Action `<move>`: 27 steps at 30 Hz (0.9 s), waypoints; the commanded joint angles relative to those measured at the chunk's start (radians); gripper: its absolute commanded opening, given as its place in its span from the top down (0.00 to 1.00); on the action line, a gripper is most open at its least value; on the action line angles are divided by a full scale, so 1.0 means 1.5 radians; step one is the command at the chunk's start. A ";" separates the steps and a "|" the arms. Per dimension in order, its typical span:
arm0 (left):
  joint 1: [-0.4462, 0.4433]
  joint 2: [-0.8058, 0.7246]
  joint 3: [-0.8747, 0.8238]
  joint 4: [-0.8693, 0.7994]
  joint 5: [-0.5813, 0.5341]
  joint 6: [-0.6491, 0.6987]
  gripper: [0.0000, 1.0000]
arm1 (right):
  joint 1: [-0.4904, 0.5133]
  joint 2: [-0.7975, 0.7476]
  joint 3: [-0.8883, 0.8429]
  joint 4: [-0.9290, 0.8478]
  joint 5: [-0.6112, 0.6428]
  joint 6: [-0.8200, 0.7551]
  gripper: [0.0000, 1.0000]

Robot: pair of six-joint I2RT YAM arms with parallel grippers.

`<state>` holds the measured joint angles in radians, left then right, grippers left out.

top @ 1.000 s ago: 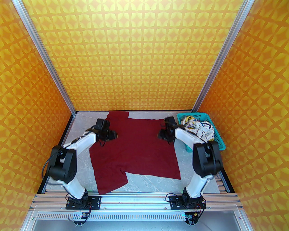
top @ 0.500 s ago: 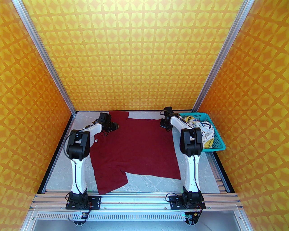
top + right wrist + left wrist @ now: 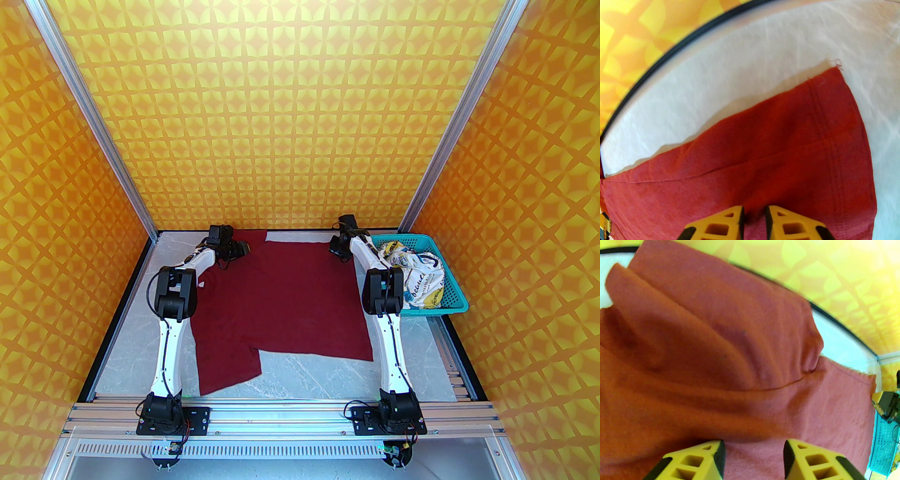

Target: Fold and stack the mixed laundry pile

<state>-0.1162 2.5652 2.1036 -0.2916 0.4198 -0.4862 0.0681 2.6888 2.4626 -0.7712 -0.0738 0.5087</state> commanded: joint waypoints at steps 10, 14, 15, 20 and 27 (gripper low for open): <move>-0.002 -0.203 -0.114 -0.074 0.013 0.070 0.44 | -0.004 -0.270 -0.258 0.106 -0.055 0.010 0.68; -0.007 -0.432 -0.365 -0.071 -0.048 0.064 0.41 | -0.003 -0.474 -0.508 0.169 -0.064 0.022 0.66; -0.007 -0.496 -0.445 -0.078 -0.072 0.056 0.42 | -0.003 -0.542 -0.595 0.184 -0.065 0.022 0.65; -0.007 -0.755 -0.722 -0.177 -0.171 -0.004 0.43 | -0.003 -0.775 -0.890 0.202 -0.082 0.035 0.64; -0.006 -1.018 -0.954 -0.328 -0.253 -0.106 0.41 | -0.003 -1.035 -1.117 0.081 -0.068 0.013 0.63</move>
<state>-0.1249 1.1164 0.7437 -0.6437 0.1349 -0.5514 0.0593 1.2385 0.8627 -0.5587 -0.1829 0.5385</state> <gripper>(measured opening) 0.576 0.371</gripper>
